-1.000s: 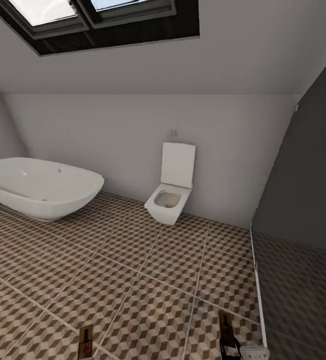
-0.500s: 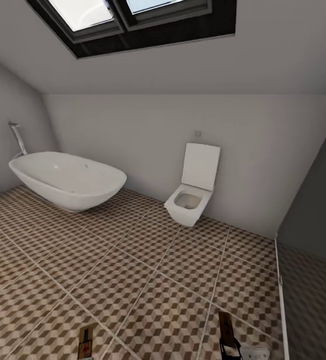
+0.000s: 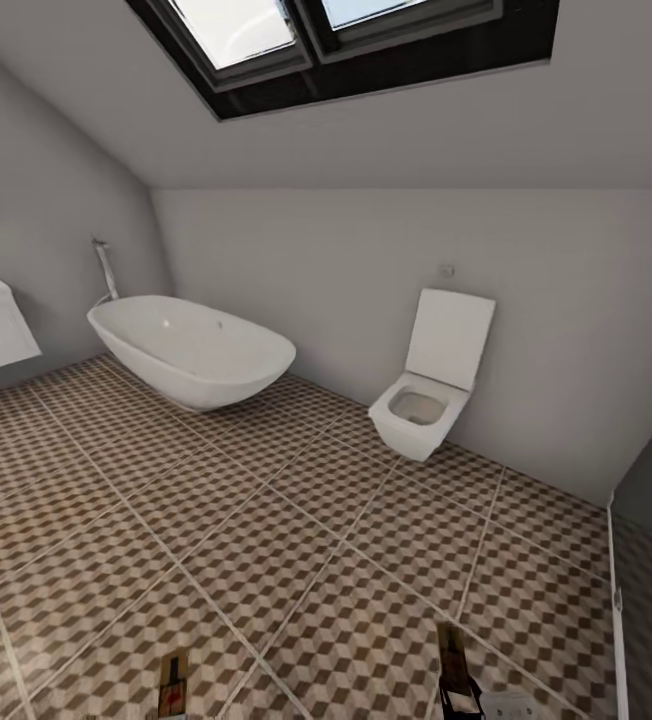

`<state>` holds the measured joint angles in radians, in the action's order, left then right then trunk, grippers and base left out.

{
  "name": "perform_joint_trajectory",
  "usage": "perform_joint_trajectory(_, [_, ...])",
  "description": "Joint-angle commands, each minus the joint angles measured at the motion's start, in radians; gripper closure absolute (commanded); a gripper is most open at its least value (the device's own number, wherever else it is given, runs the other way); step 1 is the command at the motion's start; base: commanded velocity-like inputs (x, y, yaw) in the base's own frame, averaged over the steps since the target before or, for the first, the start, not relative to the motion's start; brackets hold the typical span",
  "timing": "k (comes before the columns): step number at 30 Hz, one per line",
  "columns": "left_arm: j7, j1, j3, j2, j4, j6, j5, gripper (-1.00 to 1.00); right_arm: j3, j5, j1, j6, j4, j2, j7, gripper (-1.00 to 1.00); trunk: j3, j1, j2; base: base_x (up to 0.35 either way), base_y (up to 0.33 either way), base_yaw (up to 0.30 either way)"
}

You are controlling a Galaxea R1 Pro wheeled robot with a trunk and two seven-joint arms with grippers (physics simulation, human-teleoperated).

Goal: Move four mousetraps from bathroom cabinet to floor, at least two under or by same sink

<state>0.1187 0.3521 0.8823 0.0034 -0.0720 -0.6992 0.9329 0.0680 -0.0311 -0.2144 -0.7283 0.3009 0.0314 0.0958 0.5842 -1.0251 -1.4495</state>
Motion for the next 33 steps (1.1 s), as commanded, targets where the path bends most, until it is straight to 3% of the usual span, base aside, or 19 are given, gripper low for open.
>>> perform_joint_trajectory(1, [0.012, 0.001, 0.006, -0.001, -0.002, -0.002, -0.008, 1.0, 0.007, -0.003, 0.0, -0.002, 0.0, 0.001, 0.01, 1.0, 0.001, 0.0, 0.0, 0.0, 0.0, 0.287])
perform_joint_trajectory(33, [0.012, 0.001, 0.006, -0.008, -0.002, 0.001, -0.008, 1.0, 0.007, -0.003, 0.0, -0.002, 0.0, 0.001, 0.01, 1.0, 0.001, 0.0, 0.0, 0.0, 0.0, 0.287])
